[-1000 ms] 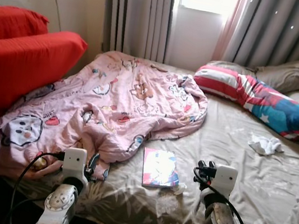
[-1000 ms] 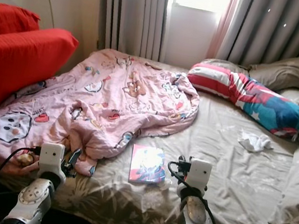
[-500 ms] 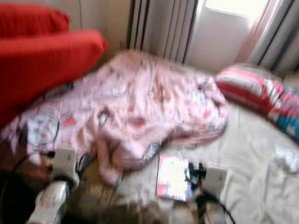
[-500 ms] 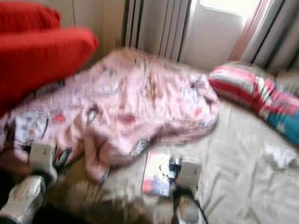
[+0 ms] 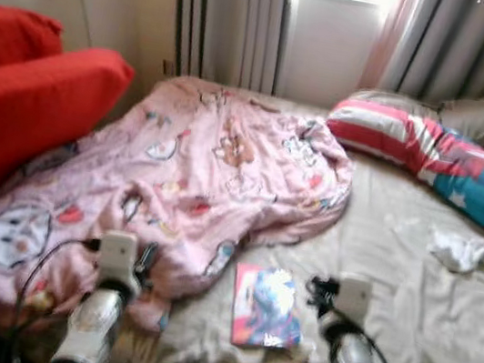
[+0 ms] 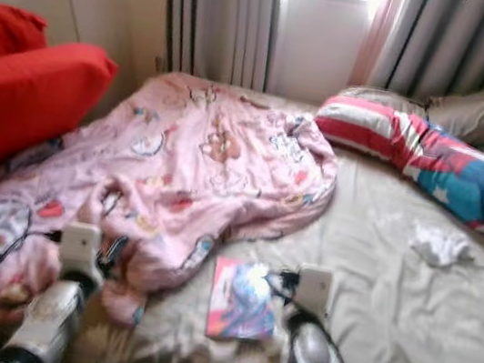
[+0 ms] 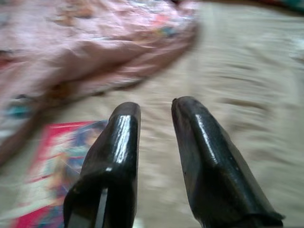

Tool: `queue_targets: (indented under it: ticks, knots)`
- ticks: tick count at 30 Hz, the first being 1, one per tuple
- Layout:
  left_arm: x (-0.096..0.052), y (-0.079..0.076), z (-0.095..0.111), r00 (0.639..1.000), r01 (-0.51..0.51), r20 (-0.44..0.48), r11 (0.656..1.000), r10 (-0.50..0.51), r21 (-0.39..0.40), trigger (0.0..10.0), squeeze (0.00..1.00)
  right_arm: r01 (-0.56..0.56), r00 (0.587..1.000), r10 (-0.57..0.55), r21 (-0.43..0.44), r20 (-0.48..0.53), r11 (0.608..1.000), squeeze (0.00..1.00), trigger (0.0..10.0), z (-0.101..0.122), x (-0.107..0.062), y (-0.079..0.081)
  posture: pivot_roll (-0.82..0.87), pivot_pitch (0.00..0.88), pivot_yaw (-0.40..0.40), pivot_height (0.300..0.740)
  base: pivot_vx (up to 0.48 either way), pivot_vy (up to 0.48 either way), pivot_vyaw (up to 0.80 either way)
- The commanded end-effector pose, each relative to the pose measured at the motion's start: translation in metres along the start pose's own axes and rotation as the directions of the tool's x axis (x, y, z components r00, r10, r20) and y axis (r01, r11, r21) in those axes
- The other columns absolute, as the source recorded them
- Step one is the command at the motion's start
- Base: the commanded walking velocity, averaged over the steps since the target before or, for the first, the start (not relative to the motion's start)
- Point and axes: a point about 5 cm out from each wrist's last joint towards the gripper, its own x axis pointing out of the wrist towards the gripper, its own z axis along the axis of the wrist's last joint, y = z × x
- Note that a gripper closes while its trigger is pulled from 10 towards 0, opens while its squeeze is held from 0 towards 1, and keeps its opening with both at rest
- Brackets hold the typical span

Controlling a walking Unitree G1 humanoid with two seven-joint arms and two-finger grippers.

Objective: Clean up the room

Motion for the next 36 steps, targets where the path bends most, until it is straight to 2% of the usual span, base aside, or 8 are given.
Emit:
queue_targets:
  ticks: [1,3,5,12,13,21,22,36]
  knots:
    - [-0.004,0.008,-0.005,1.0,-0.011,-0.028,1.0,0.012,0.017,10.0,0.0,0.004,0.999,-0.004,0.005,-0.043,1.0,0.0,10.0,-0.009,-0.003,0.003,-0.03,0.0,-0.015,0.603,0.0,0.0,0.0]
    - [-0.004,0.008,-0.006,1.0,-0.011,-0.029,1.0,0.012,0.019,10.0,0.0,0.015,0.998,-0.014,0.013,-0.054,1.0,0.0,10.0,-0.011,-0.003,0.002,-0.03,0.0,-0.012,0.603,0.0,0.0,0.0]
    - [-0.004,0.009,-0.005,1.0,-0.004,-0.026,1.0,0.005,0.027,10.0,0.0,0.045,0.992,-0.041,0.03,-0.121,0.999,0.0,10.0,-0.018,-0.004,0.0,-0.03,0.0,-0.004,0.603,0.0,0.0,0.0]
    - [0.003,0.008,0.003,1.0,0.022,-0.019,0.999,-0.021,0.045,10.0,0.0,0.019,0.99,-0.011,0.057,-0.142,0.998,0.0,10.0,-0.017,-0.002,0.004,-0.04,0.0,0.004,0.603,0.0,0.0,0.0]
    - [0.006,0.008,0.008,1.0,0.026,-0.009,0.998,-0.026,0.051,10.0,0.0,-0.004,0.99,0.012,0.056,-0.138,0.998,1.0,10.0,-0.015,0.0,0.006,-0.03,0.041,0.009,0.603,0.0,0.0,0.0]
    - [0.013,0.013,0.026,0.999,0.021,0.046,0.998,-0.023,0.052,10.0,0.0,-0.075,0.983,0.069,-0.03,-0.167,0.997,1.0,10.0,-0.012,0.003,0.015,-0.03,0.137,0.015,0.603,0.0,0.0,0.0]
    - [0.012,0.013,0.029,0.997,0.023,0.066,0.998,-0.027,0.054,10.0,0.0,-0.069,0.985,0.06,-0.052,-0.159,0.996,0.0,10.0,-0.01,0.004,0.016,-0.02,0.152,0.013,0.603,0.0,0.0,0.0]
    - [0.001,-0.006,0.041,0.988,0.044,0.149,0.999,-0.047,0.022,10.0,0.0,-0.061,0.986,0.049,-0.07,-0.159,0.996,0.0,10.0,-0.005,0.007,0.015,0.01,0.271,-0.037,0.603,0.0,0.0,0.0]
